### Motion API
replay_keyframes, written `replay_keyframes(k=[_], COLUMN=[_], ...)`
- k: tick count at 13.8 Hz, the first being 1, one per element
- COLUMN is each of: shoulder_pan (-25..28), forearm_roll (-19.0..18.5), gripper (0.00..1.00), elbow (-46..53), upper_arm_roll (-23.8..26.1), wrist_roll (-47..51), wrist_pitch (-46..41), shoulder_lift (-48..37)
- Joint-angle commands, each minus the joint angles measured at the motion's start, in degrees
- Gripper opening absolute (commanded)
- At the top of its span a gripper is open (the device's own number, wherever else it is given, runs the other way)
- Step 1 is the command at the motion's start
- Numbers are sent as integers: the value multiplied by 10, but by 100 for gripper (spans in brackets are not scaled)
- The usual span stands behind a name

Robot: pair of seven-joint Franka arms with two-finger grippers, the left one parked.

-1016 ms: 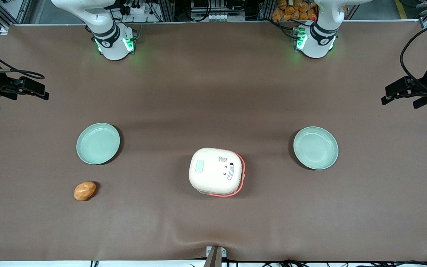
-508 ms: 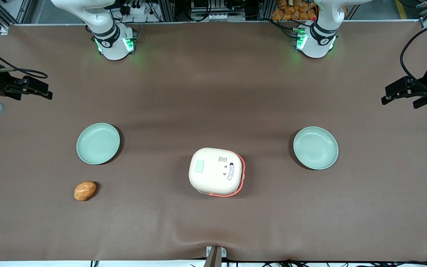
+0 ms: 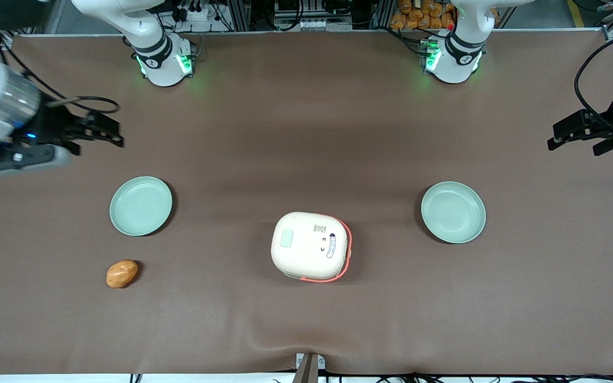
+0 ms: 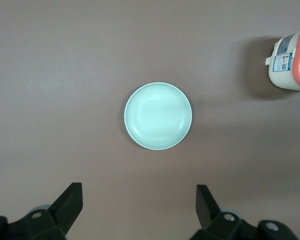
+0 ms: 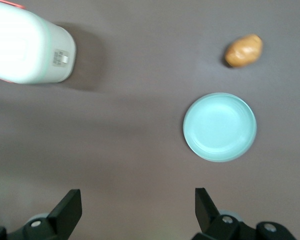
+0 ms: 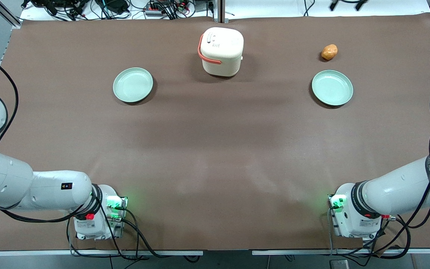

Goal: Press rice cooker button with right arm
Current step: 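Move the right gripper over the rice cooker's lid button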

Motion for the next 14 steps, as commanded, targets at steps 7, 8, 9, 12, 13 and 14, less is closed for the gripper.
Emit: replay_keyframes(k=[7,8,9,12,13,14], shoulder_pan=[148,150,156,170,174,178], forearm_roll=[6,7,11,77,88,88], gripper=[74,58,41,11,0,0], elbow=[31,34,35,35,35,35], upper_arm_roll=[-6,-5,-4,-6,-6,-6], wrist_roll=[143,154,171,199,199,199], wrist_pitch=[242,269,289,339,348,356], shoulder_lift=[120,133,143,174,183,189])
